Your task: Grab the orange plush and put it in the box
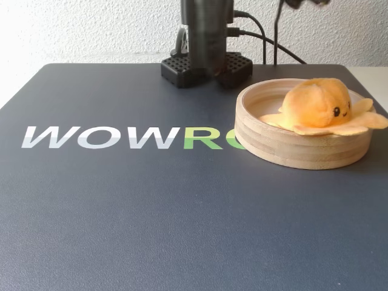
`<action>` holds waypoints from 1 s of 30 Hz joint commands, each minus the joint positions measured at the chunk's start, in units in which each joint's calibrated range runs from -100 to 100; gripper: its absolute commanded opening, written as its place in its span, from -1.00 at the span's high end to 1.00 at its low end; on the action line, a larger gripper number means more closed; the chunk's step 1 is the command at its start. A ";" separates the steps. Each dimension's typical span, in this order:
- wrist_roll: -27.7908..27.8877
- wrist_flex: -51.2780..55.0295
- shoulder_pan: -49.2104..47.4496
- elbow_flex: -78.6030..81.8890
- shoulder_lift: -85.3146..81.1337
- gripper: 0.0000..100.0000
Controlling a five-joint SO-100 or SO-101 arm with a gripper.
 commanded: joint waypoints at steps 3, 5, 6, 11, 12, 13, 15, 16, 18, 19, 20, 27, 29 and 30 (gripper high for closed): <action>0.71 -1.50 5.33 5.15 -1.14 0.98; 1.23 -1.59 5.33 6.60 -1.14 0.98; 1.91 -1.76 5.33 7.05 -1.23 0.98; 3.07 -0.80 5.18 8.41 -2.24 0.98; 3.28 -0.11 5.26 9.23 -3.50 0.98; 3.80 1.02 5.26 10.14 -5.36 0.98; 4.90 3.20 4.58 12.68 -10.67 0.98; 5.38 3.98 4.51 14.76 -13.87 0.98; 5.90 5.20 4.58 19.75 -21.29 0.98; 5.95 5.90 4.58 22.56 -25.17 0.98; 6.01 6.68 4.96 25.55 -28.88 0.98; 6.16 16.42 4.66 36.97 -52.74 0.98; 6.16 16.42 4.66 37.15 -51.39 0.98; 6.16 15.64 4.96 37.15 -50.30 0.98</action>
